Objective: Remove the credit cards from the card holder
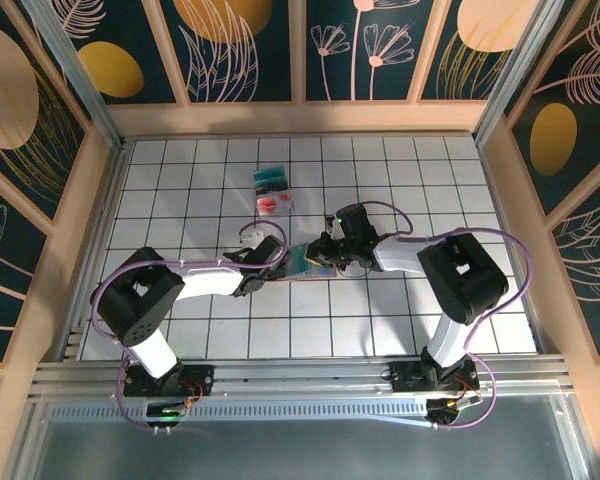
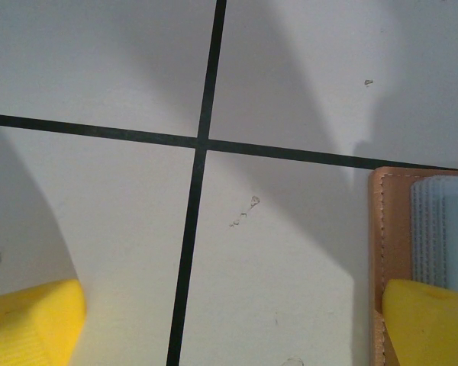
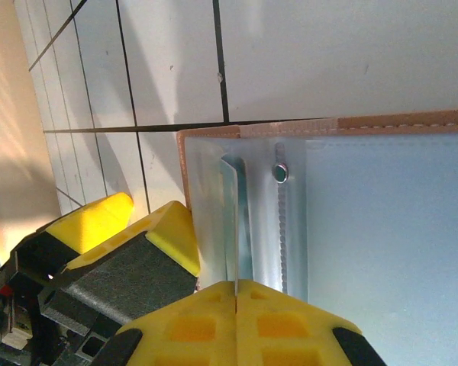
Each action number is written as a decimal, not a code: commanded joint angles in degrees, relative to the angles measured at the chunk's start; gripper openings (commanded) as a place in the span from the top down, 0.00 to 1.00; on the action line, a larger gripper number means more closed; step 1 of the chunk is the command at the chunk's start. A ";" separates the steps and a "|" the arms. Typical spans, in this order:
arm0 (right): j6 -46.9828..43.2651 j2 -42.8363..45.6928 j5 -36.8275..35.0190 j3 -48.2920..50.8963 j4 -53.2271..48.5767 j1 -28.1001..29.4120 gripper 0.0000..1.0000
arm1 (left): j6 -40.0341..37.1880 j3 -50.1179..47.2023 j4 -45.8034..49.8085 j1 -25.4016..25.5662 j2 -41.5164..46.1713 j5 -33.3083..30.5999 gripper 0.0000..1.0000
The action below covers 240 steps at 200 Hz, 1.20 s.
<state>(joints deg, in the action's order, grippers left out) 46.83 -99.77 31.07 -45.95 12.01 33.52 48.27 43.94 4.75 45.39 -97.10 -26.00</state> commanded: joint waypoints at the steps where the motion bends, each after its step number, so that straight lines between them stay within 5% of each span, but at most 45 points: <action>1: -1.94 1.73 -3.42 -0.29 -3.98 -0.38 0.94 | 0.40 -1.35 2.45 -0.30 -2.04 2.82 0.01; 135: -5.43 5.80 -8.50 -1.40 -9.47 -0.45 0.96 | 0.08 -0.92 3.33 -0.34 -1.44 1.91 0.01; 240: -6.58 12.41 -12.22 1.07 -8.41 -1.49 0.99 | -0.53 -0.22 3.48 -0.32 7.97 -0.91 0.01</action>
<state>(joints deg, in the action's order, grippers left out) 41.78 -90.32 20.82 -46.13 2.76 32.91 48.27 43.92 7.16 45.36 -92.40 -25.50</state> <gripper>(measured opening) 0.048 0.988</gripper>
